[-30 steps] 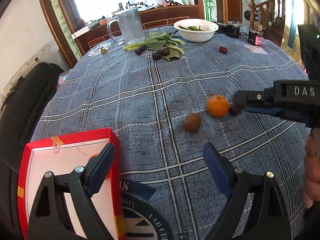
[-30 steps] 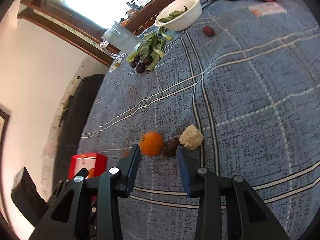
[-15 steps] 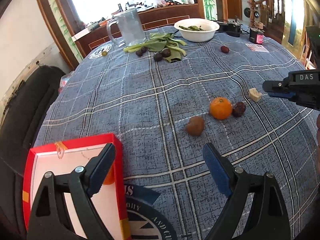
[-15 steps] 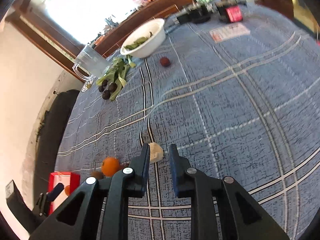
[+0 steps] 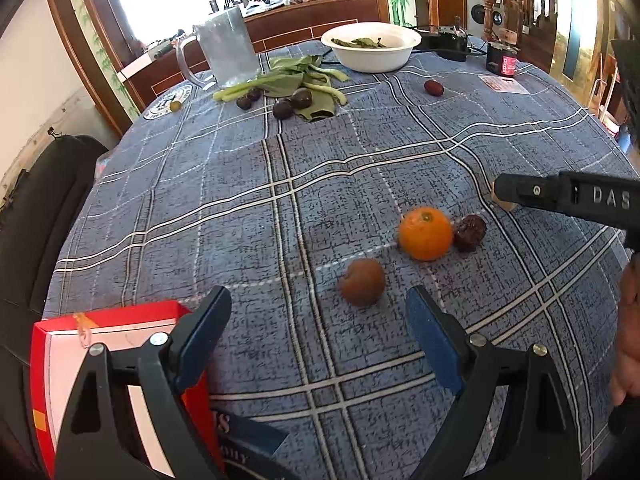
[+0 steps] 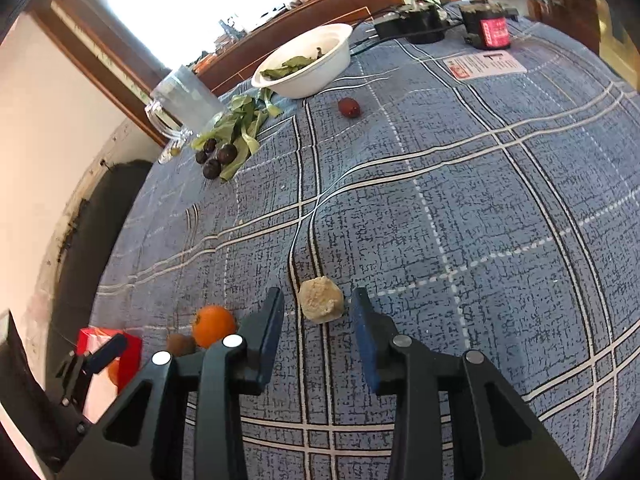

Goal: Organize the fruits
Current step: 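Grasp a beige cube with the right gripper while the left grasps a brown round fruit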

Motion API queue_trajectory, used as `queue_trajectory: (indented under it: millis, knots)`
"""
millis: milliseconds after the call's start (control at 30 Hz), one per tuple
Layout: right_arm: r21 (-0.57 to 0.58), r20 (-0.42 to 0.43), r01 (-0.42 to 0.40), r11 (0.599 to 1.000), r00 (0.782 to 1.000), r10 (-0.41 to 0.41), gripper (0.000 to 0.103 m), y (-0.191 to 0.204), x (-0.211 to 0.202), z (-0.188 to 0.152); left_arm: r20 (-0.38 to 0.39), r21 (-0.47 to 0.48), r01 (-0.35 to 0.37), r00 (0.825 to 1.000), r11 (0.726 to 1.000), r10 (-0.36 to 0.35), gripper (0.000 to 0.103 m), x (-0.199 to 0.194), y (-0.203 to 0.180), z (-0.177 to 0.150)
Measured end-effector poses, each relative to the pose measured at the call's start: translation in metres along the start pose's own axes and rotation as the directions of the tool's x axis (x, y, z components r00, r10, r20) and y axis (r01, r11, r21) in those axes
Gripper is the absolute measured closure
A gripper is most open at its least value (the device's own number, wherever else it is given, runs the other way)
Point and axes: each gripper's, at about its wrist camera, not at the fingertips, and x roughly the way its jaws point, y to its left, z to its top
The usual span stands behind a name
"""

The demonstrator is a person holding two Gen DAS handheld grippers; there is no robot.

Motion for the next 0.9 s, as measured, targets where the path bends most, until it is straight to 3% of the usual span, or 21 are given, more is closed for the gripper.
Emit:
queue_trajectory:
  millis: [67, 300, 367, 433, 533, 733, 900]
  knots:
    - [-0.034, 0.007, 0.029, 0.999, 1.0, -0.029, 0.069, 0.005, 0.0, -0.002, -0.005, 0.0, 0.009, 1.0, 1.0, -0.009, 0.014, 0.004, -0.002, 0.001]
    - [-0.181, 0.06, 0.181, 0.967, 0.983, -0.173, 0.079, 0.025, 0.005, -0.01, -0.019, -0.012, 0.069, 0.997, 0.998, -0.069, 0.04, 0.013, -0.009, 0.004]
    - [-0.188, 0.062, 0.183, 0.965, 0.983, -0.174, 0.082, 0.026, 0.005, -0.011, -0.024, -0.031, 0.096, 0.995, 0.995, -0.097, 0.045, 0.014, -0.008, 0.004]
    - [-0.184, 0.062, 0.183, 0.966, 0.983, -0.175, 0.082, 0.025, 0.004, -0.011, -0.021, -0.04, 0.109, 0.994, 0.993, -0.109, 0.057, 0.013, -0.008, 0.003]
    - [-0.158, 0.056, 0.156, 0.975, 0.987, -0.149, 0.082, 0.021, 0.0, -0.01, -0.02, -0.051, 0.088, 0.996, 0.995, -0.089, 0.074, 0.008, -0.01, 0.001]
    - [-0.131, 0.162, 0.052, 0.99, 0.986, -0.03, 0.082, 0.025, -0.03, -0.008, 0.076, -0.107, 0.053, 0.996, 0.993, -0.044, 0.075, -0.034, -0.005, -0.013]
    - [-0.152, 0.282, -0.04, 0.988, 0.956, 0.082, 0.082, 0.033, -0.06, -0.014, 0.198, -0.144, 0.032, 0.98, 0.989, -0.003, 0.075, -0.082, -0.002, -0.03]
